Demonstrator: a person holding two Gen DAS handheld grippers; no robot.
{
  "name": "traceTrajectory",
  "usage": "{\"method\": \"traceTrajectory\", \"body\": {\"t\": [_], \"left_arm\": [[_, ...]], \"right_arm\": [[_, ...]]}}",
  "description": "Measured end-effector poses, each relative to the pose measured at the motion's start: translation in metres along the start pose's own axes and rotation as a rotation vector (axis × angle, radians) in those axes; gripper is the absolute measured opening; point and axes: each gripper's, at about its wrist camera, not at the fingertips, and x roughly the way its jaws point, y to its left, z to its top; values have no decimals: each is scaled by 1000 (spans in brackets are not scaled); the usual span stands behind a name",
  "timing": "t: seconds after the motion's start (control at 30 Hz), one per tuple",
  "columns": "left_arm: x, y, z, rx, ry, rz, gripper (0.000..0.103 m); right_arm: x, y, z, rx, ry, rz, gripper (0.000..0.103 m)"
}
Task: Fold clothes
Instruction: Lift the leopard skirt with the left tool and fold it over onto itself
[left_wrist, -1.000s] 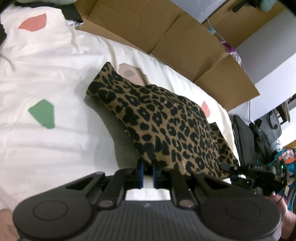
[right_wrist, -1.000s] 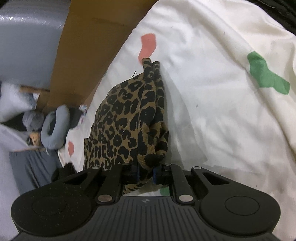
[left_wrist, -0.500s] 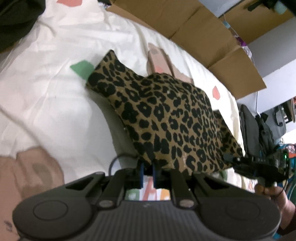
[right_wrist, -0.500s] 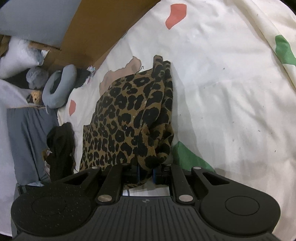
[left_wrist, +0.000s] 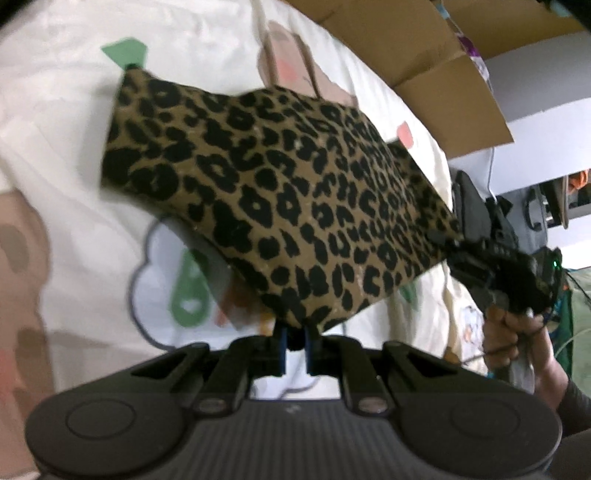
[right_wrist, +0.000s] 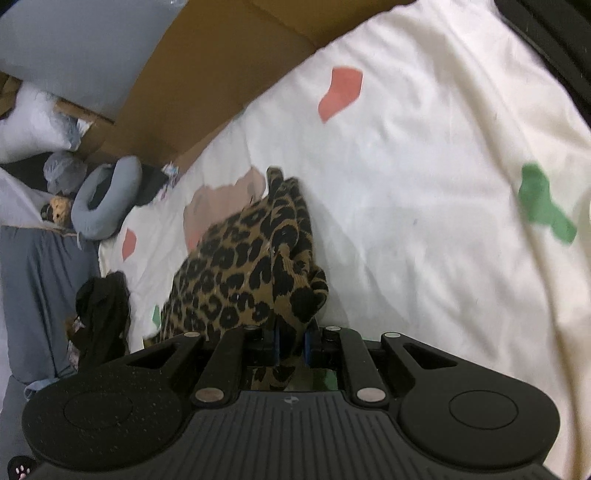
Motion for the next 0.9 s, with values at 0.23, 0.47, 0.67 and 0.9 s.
{"method": "traceTrajectory", "body": {"t": [0.23, 0.47, 0.67, 0.9], "left_arm": [[15, -10, -3, -23, 30, -30, 9], [18, -12, -30, -33, 27, -58, 9], [40, -21, -34, -61, 28, -53, 9], [59, -35, -39, -63, 49, -63, 8]], "right_arm": [[0, -1, 16, -10, -42, -10, 10], [1, -1, 38, -33, -83, -13, 10], [6, -2, 60, -82, -89, -25, 10], [10, 1, 76, -121, -99, -26, 10]]}}
